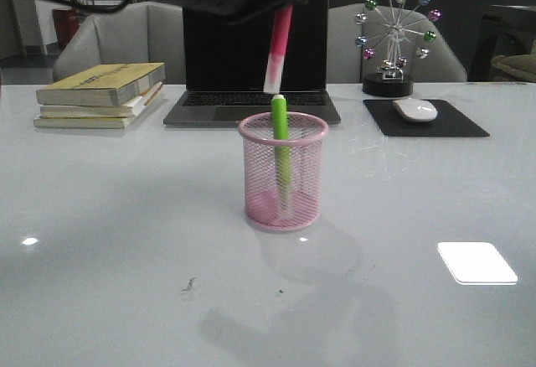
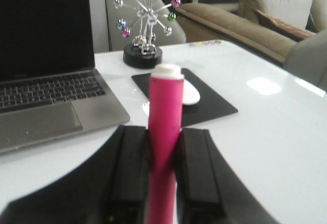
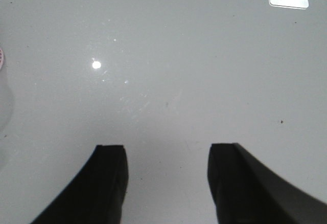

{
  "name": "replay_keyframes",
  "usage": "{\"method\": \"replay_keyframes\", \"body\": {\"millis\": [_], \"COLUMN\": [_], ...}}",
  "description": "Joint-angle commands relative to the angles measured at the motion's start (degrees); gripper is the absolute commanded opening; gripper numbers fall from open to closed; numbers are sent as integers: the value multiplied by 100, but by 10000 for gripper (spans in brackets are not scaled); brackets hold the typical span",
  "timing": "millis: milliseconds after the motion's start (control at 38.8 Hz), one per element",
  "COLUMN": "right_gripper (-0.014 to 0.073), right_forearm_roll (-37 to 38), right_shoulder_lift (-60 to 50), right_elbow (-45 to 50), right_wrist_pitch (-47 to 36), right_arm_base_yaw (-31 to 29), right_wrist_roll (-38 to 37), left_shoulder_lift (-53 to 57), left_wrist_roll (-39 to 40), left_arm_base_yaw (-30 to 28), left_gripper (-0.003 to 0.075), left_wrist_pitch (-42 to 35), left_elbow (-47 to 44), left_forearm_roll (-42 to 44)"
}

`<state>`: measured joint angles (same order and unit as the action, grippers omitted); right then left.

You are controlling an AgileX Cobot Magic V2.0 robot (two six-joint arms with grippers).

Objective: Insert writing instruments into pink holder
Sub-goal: 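Lift the pink marker with the left gripper and insert it into the holder, then open the left gripper and withdraw it upward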

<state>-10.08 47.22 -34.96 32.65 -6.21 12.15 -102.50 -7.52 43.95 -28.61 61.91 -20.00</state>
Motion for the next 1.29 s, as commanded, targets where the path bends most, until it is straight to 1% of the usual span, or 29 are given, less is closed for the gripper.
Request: {"method": "replay_keyframes", "body": {"millis": [0,129,258,335,386,412,541,618,670,798,927,1056,1185,1262], "right_gripper": [466,466,466,466,466,466,466,466,466,466,466,466,466,466], "right_forearm_roll": [-39,-39,-39,-39,-39,-39,-39,-39,-39,-39,-39,-39,-39,-39], "right_shoulder_lift": [-55,-55,-55,-55,-55,-55,-55,-55,-55,-55,-55,-55,-55,-55], "right_elbow": [-168,-168,-168,-168,-168,-168,-168,-168,-168,-168,-168,-168,-168,-168], "right_wrist_pitch": [-341,-341,-341,-341,-341,-341,-341,-347,-347,-347,-347,-374,-393,-393], "right_arm_base_yaw": [-37,-37,-37,-37,-37,-37,-37,-37,-37,-37,-37,-37,-37,-37], "right_wrist_roll": [48,48,48,48,48,48,48,48,48,48,48,48,48,48], "left_shoulder_lift": [15,-219,-226,-204,-196,-189,-181,-161,-106,186,678,1290,1890,2293], "left_wrist_roll": [119,119,119,119,119,119,119,119,119,5,-662,-1135,-1181,-1181], "left_arm_base_yaw": [132,240,262,262,262,262,262,273,273,231,71,-241,-640,-942], "left_gripper": [101,101,102,120,150,178,362,459,482,459,421,413,413,413], "left_wrist_pitch": [-750,-972,-1025,-1015,-975,-976,-963,-940,-875,-480,-28,207,412,738], "left_elbow": [32,32,32,32,32,32,32,32,32,32,32,32,32,32], "left_forearm_roll": [28,28,28,28,41,52,52,52,52,52,52,52,52,52]}}
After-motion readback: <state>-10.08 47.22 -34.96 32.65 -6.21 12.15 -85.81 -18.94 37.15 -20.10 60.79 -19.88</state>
